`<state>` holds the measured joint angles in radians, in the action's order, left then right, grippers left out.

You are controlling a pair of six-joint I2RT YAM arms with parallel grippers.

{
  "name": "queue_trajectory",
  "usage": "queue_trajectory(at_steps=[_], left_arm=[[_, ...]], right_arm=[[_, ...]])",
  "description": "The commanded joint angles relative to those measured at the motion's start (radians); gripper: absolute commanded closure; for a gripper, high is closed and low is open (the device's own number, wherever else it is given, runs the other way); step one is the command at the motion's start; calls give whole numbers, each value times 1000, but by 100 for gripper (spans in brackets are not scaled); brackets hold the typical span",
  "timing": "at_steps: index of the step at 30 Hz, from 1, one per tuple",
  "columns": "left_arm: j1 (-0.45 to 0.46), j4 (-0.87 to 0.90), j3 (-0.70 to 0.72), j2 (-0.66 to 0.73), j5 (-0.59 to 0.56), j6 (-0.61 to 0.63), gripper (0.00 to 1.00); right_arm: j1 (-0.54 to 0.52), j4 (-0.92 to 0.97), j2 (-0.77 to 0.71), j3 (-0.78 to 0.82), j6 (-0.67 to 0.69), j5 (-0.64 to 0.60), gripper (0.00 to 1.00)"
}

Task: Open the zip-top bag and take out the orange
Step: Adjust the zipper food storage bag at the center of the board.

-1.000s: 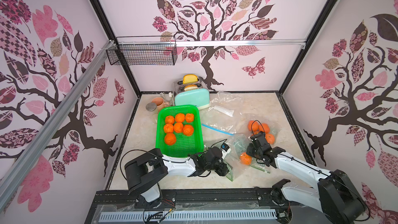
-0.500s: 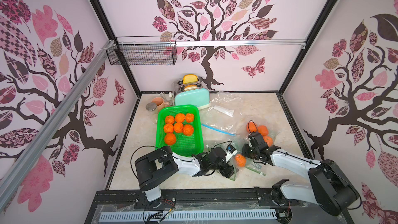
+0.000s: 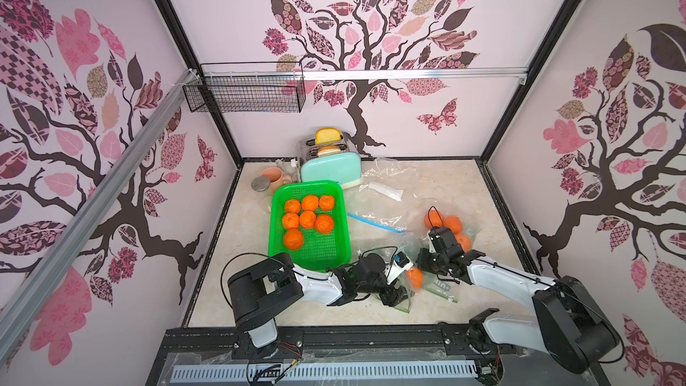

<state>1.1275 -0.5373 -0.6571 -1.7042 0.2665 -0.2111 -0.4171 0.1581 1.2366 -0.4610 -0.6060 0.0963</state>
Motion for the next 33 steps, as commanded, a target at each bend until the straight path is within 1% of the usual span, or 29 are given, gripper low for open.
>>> queue_trajectory(at_steps=[1, 4, 6, 10, 12, 14, 16, 17, 19, 20, 22, 23, 24, 25, 26, 30, 32, 33], left_arm=[[3, 61, 16, 3, -84, -25, 41], [3, 41, 64, 4, -90, -64, 43], [3, 10, 96, 8, -84, -88, 43], [3, 25, 104, 25, -76, -100, 46], [5, 56, 98, 37, -86, -94, 50], [5, 77, 98, 48, -113, -95, 57], [5, 84, 100, 51, -146, -102, 71], [5, 89, 98, 48, -153, -104, 77], [5, 125, 77, 37, -185, -112, 93], [5, 137, 67, 30, -193, -112, 96], [5, 148, 55, 17, -222, -119, 96], [4, 153, 47, 7, -241, -119, 96], [4, 155, 40, 0, -258, -119, 93], [5, 150, 32, -13, -279, -122, 81], [5, 142, 26, -25, -302, -124, 72], [4, 114, -9, -62, -330, -93, 56], [5, 96, -19, -69, -364, -79, 43], [5, 85, -21, -68, -362, -69, 39]], right_arm=[[6, 134, -65, -82, 40, -61, 71], [5, 238, -141, -141, 56, -131, 69], [6, 281, -190, -162, 56, -133, 71], [5, 333, -242, -160, 31, -31, 83], [3, 335, -237, -137, 17, 33, 88], [1, 310, -223, -99, 9, 74, 92], [-7, 290, -199, -80, 3, 82, 96], [-14, 287, -183, -76, -1, 76, 96], [-23, 279, -154, -69, -6, 56, 97], [-26, 265, -136, -60, -8, 50, 98], [-29, 226, -101, -36, -11, 59, 99], [-29, 200, -78, -25, -11, 72, 100], [-31, 181, -57, -19, -3, 89, 100], [-33, 161, -30, -15, 4, 103, 100], [-33, 139, -3, -12, 12, 110, 100], [-33, 73, 92, -14, 44, 154, 100], [-33, 51, 124, -11, 56, 167, 100], [-33, 44, 130, -10, 61, 173, 100]])
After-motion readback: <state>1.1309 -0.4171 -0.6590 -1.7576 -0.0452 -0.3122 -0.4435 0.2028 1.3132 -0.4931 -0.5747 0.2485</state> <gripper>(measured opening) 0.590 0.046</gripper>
